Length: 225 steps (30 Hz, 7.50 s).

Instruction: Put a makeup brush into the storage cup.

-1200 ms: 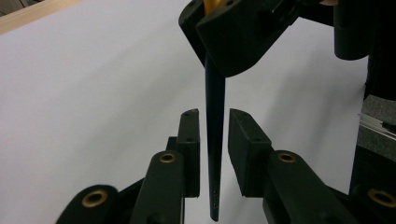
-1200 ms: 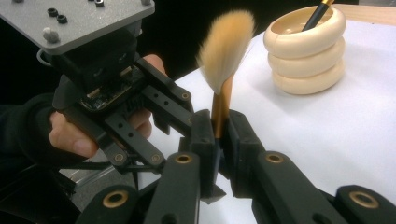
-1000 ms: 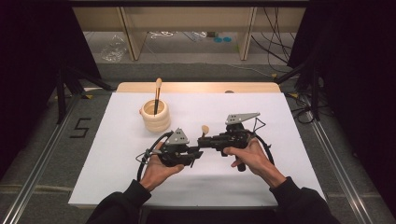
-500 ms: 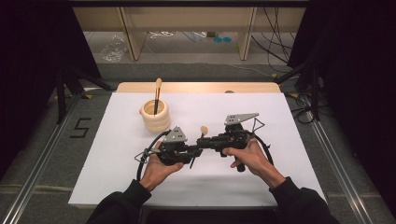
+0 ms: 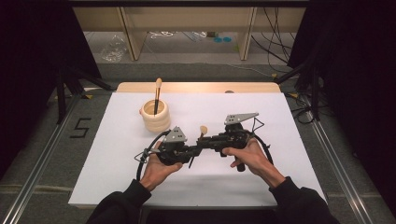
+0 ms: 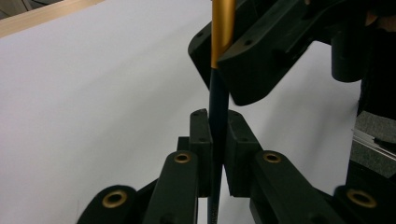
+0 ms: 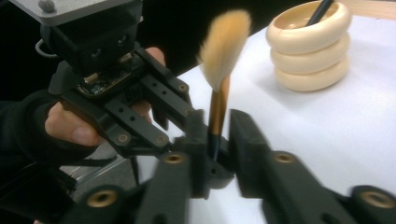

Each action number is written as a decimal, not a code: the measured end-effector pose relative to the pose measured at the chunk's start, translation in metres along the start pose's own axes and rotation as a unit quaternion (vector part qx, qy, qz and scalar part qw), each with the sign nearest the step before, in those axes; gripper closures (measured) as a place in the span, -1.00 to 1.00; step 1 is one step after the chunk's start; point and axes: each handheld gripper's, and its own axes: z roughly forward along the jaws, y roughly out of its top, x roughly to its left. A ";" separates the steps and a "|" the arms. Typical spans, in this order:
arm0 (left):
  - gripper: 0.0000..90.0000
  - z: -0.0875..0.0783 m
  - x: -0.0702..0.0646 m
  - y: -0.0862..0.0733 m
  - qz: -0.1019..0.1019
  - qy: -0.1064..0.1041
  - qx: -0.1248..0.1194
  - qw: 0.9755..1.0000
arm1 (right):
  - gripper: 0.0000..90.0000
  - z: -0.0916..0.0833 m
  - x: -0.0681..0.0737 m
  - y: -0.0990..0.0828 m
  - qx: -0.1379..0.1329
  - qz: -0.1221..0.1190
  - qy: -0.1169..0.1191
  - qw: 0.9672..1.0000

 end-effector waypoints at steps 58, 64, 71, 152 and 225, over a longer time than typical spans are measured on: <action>0.84 -0.033 0.045 -0.008 -0.059 0.098 -0.036 0.993 | -0.33 -0.072 0.003 -0.037 -0.001 -0.063 -0.231 0.971; 0.84 -0.037 0.049 -0.008 -0.065 0.109 -0.041 0.991 | -0.39 -0.082 0.001 -0.047 -0.002 -0.051 -0.245 0.968; 0.84 -0.041 0.056 -0.009 -0.061 0.126 -0.038 0.989 | -0.42 -0.088 0.001 -0.054 -0.005 -0.038 -0.247 0.968; 0.85 -0.060 0.169 0.056 -0.126 0.247 -0.075 0.958 | -0.42 -0.098 -0.002 -0.081 0.008 -0.025 -0.244 0.970; 0.18 -0.033 0.189 0.014 -0.169 0.249 -0.066 0.951 | -0.40 -0.097 -0.002 -0.082 0.017 -0.032 -0.233 0.972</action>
